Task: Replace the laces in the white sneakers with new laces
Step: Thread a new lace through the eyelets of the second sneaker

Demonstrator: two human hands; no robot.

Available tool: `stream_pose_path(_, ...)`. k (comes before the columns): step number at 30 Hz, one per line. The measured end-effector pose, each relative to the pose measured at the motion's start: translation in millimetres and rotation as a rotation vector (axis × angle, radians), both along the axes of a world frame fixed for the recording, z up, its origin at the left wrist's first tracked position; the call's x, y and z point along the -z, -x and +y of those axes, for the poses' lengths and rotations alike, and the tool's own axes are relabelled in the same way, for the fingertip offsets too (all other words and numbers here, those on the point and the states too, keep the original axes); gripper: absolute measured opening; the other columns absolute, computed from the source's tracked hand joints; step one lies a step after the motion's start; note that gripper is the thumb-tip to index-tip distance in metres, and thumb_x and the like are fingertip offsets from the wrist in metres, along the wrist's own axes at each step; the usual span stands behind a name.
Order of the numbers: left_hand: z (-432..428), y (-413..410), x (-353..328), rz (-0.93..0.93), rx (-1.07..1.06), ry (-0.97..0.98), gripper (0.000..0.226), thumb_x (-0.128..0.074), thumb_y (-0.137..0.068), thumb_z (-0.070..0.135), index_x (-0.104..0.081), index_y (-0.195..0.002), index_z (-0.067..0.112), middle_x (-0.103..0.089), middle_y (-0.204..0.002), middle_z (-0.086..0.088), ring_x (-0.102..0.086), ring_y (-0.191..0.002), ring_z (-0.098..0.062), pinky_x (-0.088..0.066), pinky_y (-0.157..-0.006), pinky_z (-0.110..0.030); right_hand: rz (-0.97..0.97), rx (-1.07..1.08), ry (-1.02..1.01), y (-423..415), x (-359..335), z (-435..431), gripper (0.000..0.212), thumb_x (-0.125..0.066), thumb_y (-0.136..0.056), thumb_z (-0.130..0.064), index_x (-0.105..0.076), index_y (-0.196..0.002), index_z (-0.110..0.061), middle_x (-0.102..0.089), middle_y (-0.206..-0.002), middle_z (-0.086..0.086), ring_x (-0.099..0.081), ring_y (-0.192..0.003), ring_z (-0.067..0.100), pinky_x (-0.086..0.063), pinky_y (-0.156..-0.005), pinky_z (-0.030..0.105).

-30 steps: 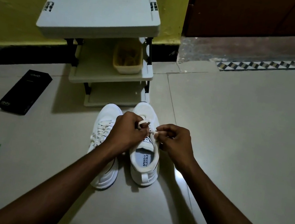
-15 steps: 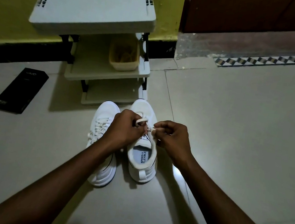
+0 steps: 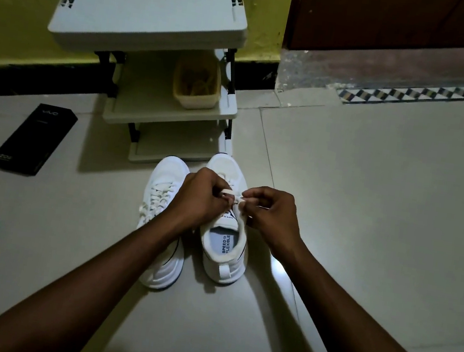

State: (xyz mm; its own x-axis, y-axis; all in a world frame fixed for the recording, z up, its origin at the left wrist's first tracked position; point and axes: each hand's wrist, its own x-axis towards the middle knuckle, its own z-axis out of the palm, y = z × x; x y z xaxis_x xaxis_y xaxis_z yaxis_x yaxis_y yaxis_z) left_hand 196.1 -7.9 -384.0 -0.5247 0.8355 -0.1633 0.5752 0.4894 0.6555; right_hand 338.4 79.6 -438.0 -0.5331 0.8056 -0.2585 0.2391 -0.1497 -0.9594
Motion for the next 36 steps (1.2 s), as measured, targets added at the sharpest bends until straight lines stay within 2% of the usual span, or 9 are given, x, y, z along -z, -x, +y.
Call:
stream_pose_path(7, 2.8, 4.4, 2.7, 0.009, 0.068, 0.051, 0.008, -0.075, -0.084, 0.019, -0.081, -0.082, 0.014, -0.075, -0.073, -0.001, -0.07, -0.077, -0.012, -0.057, -0.074, -0.035, -0.012, -0.001, -0.01, 0.6, -0.9, -0.9, 0.015, -0.075, -0.077, -0.003, -0.076, -0.087, -0.014, -0.074, -0.076, 0.008, -0.069, -0.068, 0.021, -0.059, -0.065, 0.04)
stream_pose_path(10, -0.9, 6.2, 7.1, -0.033, 0.04, 0.038, 0.005, -0.077, -0.083, 0.018, -0.082, -0.082, 0.018, -0.076, -0.073, 0.001, -0.071, -0.079, -0.011, -0.058, -0.076, -0.034, -0.013, 0.0, -0.011, 1.7, -1.5, -3.1, 0.015, -0.074, -0.077, -0.003, -0.076, -0.087, -0.014, -0.074, -0.076, 0.008, -0.069, -0.067, 0.02, -0.058, -0.063, 0.036)
stream_pose_path(13, -6.0, 1.8, 11.6, -0.063, -0.01, -0.053, 0.01, -0.078, -0.079, 0.011, -0.08, -0.083, 0.02, -0.075, -0.073, 0.003, -0.071, -0.076, -0.01, -0.056, -0.071, -0.031, -0.018, -0.004, -0.041, 0.9, -1.2, -3.9, 0.01, -0.076, -0.078, -0.012, -0.076, -0.085, -0.019, -0.075, -0.076, 0.006, -0.073, -0.072, 0.022, -0.062, -0.07, 0.044)
stream_pose_path(16, -9.1, -7.6, 13.9, -0.084, -0.066, -0.151, 0.024, -0.077, -0.077, 0.007, -0.063, -0.086, 0.025, -0.07, -0.066, 0.005, -0.065, -0.062, -0.005, -0.048, -0.059, -0.024, 0.008, -0.032, -0.044, -1.7, 0.2, -2.1, 0.009, -0.078, -0.079, -0.029, -0.076, -0.084, -0.023, -0.075, -0.078, 0.006, -0.075, -0.08, 0.027, -0.061, -0.077, 0.054)
stream_pose_path(18, -10.1, -10.8, 15.8, -0.098, -0.074, -0.208, 0.034, -0.076, -0.078, 0.005, -0.052, -0.089, 0.027, -0.067, -0.064, 0.004, -0.062, -0.059, -0.005, -0.047, -0.057, -0.024, -0.005, -0.032, -0.06, -1.5, -0.3, -2.1, 0.009, -0.076, -0.078, -0.03, -0.076, -0.084, -0.023, -0.075, -0.078, 0.003, -0.075, -0.08, 0.025, -0.061, -0.078, 0.054)
stream_pose_path(24, -9.1, -14.9, 19.0, -0.016, -0.003, -0.244, 0.032, -0.066, -0.081, 0.006, -0.044, -0.09, 0.028, -0.06, -0.063, 0.005, -0.057, -0.059, -0.013, -0.049, -0.058, -0.041, -0.022, -0.053, -0.117, 0.9, -3.4, -7.1, 0.007, -0.075, -0.083, -0.026, -0.077, -0.087, -0.02, -0.075, -0.08, -0.001, -0.074, -0.077, 0.016, -0.062, -0.075, 0.045)
stream_pose_path(29, -11.2, -14.7, 16.6, -0.083, -0.077, -0.221, 0.039, -0.067, -0.081, 0.003, -0.048, -0.099, 0.032, -0.066, -0.067, 0.002, -0.065, -0.066, -0.014, -0.051, -0.061, -0.037, 0.068, -0.034, -0.011, -4.4, -6.0, -5.0, 0.007, -0.07, -0.091, -0.011, -0.076, -0.087, -0.013, -0.075, -0.082, 0.008, -0.074, -0.078, 0.025, -0.06, -0.07, 0.04)
stream_pose_path(33, -14.0, -11.8, 18.3, -0.076, -0.102, -0.234, 0.037, -0.07, -0.079, 0.004, -0.053, -0.098, 0.03, -0.072, -0.069, 0.003, -0.07, -0.071, -0.009, -0.052, -0.066, -0.03, 0.034, -0.039, -0.103, -1.4, -5.2, -6.2, 0.011, -0.076, -0.083, -0.005, -0.076, -0.087, -0.016, -0.074, -0.079, 0.004, -0.075, -0.076, 0.026, -0.063, -0.075, 0.046)
stream_pose_path(36, -15.1, -10.2, 18.9, -0.083, -0.08, -0.242, 0.039, -0.069, -0.079, 0.001, -0.054, -0.101, 0.03, -0.073, -0.068, 0.005, -0.069, -0.07, -0.004, -0.05, -0.065, -0.023, -0.008, -0.063, -0.241, 1.5, -4.2, -5.6, 0.017, -0.073, -0.082, -0.001, -0.078, -0.09, -0.016, -0.075, -0.082, -0.004, -0.073, -0.079, 0.014, -0.059, -0.075, 0.033)
